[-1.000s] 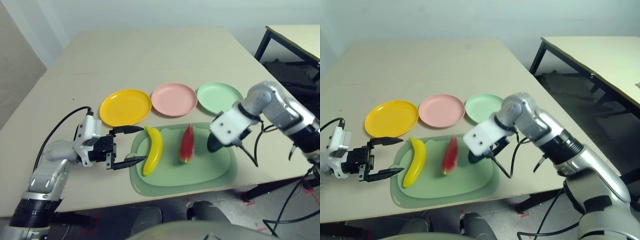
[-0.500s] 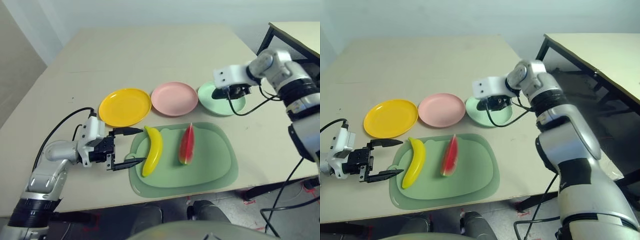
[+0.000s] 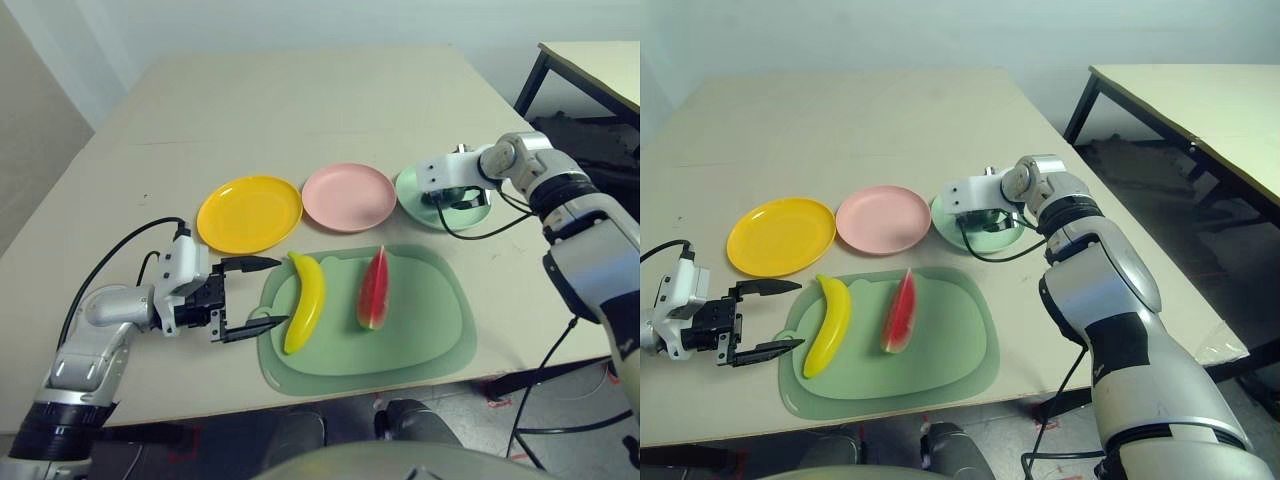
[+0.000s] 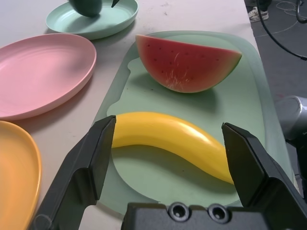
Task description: Place the fruits into color-matched plates.
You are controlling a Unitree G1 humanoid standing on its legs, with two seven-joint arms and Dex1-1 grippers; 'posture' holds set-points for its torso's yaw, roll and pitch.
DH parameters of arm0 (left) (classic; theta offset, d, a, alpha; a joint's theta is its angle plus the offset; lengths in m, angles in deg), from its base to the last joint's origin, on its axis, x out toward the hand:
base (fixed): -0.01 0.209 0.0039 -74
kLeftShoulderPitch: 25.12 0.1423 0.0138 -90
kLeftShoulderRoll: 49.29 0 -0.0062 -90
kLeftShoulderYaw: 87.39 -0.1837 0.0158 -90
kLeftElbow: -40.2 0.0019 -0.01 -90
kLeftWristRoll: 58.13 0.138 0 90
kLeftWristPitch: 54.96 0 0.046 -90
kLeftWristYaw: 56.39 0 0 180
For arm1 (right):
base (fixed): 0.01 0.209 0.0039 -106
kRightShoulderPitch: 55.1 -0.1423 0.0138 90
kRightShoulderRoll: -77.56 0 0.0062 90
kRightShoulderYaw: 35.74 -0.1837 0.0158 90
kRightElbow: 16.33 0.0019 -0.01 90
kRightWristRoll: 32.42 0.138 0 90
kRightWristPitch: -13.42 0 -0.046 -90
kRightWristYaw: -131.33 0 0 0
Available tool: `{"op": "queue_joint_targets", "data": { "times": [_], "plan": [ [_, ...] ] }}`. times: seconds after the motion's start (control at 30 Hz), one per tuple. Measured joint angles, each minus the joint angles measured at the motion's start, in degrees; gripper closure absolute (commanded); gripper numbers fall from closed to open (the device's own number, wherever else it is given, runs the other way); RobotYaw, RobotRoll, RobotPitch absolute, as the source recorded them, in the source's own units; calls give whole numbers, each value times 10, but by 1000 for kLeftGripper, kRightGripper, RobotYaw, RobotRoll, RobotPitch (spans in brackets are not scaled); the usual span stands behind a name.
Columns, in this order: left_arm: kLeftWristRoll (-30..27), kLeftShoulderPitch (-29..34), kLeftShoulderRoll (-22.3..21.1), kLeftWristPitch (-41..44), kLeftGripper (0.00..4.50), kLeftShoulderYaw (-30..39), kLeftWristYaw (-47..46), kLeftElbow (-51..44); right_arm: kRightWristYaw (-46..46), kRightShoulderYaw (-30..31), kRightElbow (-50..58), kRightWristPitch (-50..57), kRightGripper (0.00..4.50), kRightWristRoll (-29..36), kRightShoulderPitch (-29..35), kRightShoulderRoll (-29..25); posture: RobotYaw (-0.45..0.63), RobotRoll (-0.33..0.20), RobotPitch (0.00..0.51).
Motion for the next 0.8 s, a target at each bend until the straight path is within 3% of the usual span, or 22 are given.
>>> {"op": "queue_joint_targets", "data": {
  "times": [0.2,0.33,0.47,0.6,0.8],
  "plan": [
    [2,-1,-6,-5,0,1,0,1,107,-11,55,-90,22,23,-12,-24,59,0,0],
    [2,-8,-8,-8,0,2,4,4,265,-33,251,-135,22,125,33,-42,57,0,0],
    [2,-11,-10,-9,0,1,8,7,367,-35,456,-82,22,203,119,-65,59,0,0],
    [2,-13,-10,-9,0,1,10,8,412,-34,615,-17,22,249,162,-73,62,0,0],
    [2,-12,-10,-9,0,1,11,8,421,-28,700,30,22,264,192,-76,77,0,0]
  ]
}}
